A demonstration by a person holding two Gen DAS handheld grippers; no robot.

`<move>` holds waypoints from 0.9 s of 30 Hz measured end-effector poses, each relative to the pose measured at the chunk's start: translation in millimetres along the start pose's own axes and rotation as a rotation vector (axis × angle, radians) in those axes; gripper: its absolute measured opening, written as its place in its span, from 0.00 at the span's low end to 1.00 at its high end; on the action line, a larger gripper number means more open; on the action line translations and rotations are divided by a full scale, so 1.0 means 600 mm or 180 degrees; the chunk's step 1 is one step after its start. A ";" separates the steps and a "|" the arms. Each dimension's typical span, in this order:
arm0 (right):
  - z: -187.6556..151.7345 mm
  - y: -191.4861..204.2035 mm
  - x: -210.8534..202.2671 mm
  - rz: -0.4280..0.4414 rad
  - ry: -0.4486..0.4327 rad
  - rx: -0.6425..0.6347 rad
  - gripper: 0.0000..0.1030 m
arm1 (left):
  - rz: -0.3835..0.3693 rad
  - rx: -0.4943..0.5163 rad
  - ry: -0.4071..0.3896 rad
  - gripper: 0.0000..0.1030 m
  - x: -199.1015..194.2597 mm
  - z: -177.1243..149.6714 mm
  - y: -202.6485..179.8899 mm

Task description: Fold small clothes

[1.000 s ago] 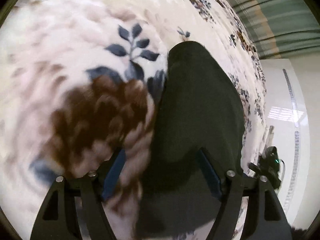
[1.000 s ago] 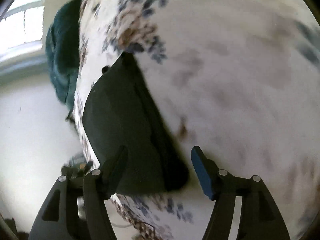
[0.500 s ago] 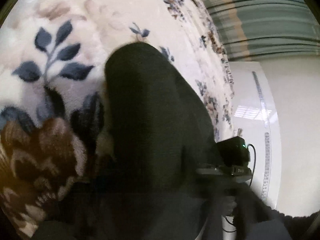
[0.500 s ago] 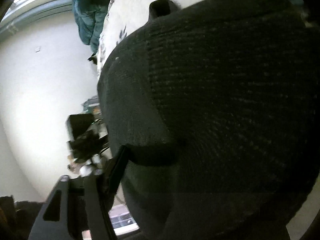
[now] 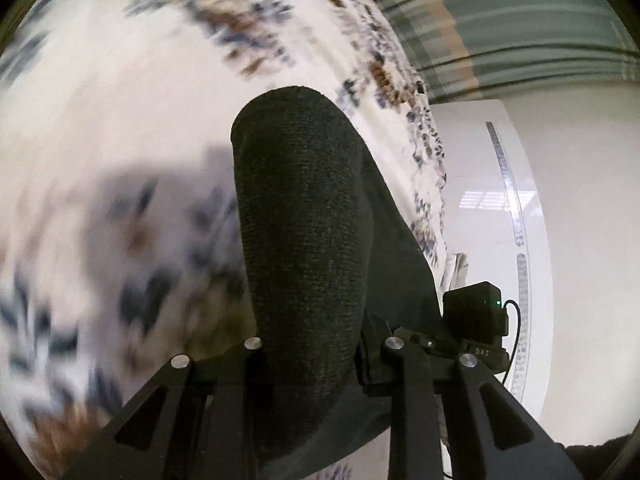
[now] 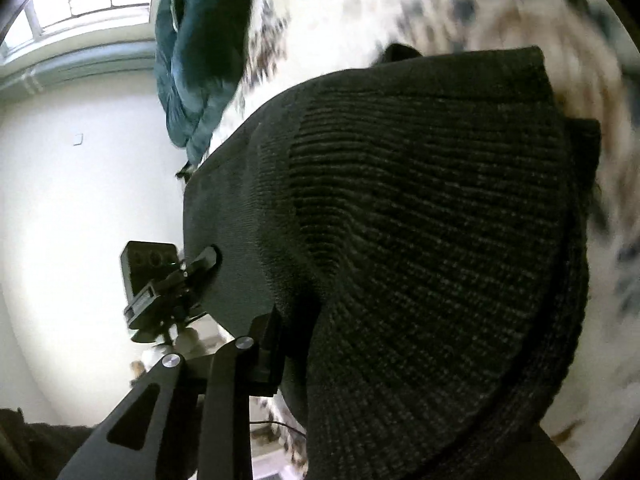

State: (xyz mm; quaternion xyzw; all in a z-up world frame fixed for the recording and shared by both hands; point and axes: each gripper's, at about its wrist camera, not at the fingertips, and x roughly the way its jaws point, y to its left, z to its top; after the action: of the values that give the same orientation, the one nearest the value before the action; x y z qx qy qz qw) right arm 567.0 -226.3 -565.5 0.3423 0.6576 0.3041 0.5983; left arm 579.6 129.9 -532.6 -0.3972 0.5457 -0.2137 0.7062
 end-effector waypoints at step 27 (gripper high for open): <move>0.272 -0.139 -0.181 -0.1307 -0.0867 0.0482 0.46 | 0.1260 0.0496 -0.0126 0.61 0.147 0.239 -0.032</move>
State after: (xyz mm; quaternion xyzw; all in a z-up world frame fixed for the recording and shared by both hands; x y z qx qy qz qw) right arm 727.7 -364.6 -586.6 0.2832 0.6476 0.0772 0.7032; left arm 744.5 101.0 -557.7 -0.2306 0.5809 -0.1045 0.7736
